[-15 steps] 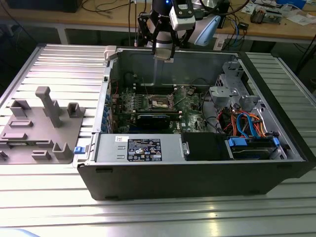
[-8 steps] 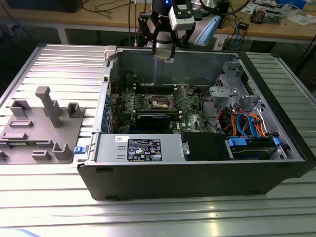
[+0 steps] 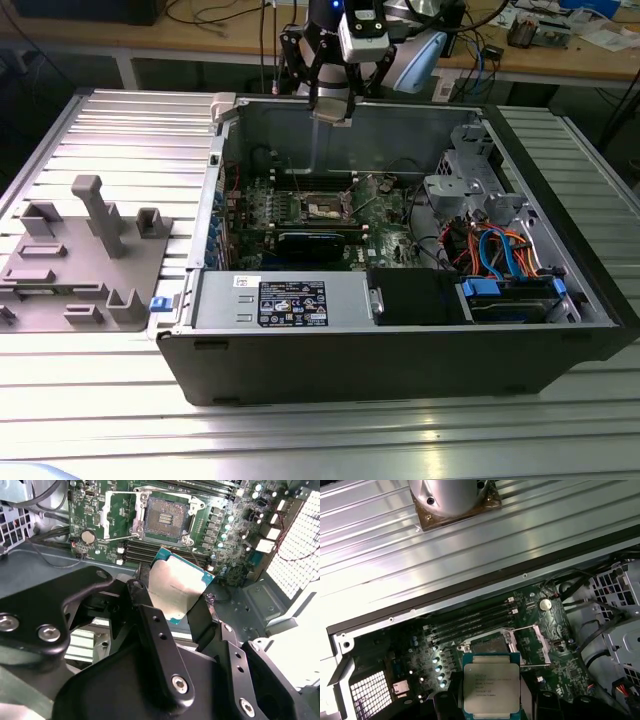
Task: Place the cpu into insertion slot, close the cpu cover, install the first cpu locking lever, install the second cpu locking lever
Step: 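Place the cpu into insertion slot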
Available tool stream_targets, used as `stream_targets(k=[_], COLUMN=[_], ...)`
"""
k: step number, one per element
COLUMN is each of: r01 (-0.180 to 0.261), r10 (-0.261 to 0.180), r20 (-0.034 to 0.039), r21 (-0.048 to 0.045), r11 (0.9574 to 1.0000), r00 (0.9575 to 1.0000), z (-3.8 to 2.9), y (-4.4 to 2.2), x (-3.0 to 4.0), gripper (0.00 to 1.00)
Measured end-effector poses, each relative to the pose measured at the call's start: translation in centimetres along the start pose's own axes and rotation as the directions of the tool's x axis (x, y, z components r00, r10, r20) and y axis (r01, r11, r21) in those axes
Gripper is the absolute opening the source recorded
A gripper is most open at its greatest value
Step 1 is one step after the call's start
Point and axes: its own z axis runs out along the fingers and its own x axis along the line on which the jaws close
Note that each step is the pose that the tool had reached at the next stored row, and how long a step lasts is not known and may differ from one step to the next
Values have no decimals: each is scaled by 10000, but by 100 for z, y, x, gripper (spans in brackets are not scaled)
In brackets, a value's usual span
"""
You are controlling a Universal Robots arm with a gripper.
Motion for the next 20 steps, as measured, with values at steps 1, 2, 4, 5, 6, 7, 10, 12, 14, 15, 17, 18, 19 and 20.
stream_targets(k=[1,2,4,5,6,7,10,12,14,15,17,18,19,20], r01=[-65,-122,-255,-340,-391,-458,-646,-658,-670,-681,-698,-703,-709,-714], r10=[65,122,255,340,391,458,646,658,670,681,698,703,709,714], r20=[6,11,23,30,35,41,56,58,59,60,61,62,61,63], r21=[-1,-3,-6,-7,-9,-11,-14,-14,-15,-16,-16,-17,-16,-17], r11=[10000,9999,9997,9994,9992,9989,9979,9978,9978,9977,9976,9975,9975,9974], r00=[10000,9999,9997,9994,9992,9989,9979,9978,9977,9977,9975,9975,9975,9974], z=[1,1,3,4,5,6,8,8,8,8,8,9,8,8], y=[0,0,0,0,0,-1,-1,-1,-1,-1,-1,-1,-1,-1], x=[0,0,0,0,0,0,0,0,0,0,0,0,0,0], gripper=[54,54,54,54,54,54,54,54,54,54,54,54,54,54])
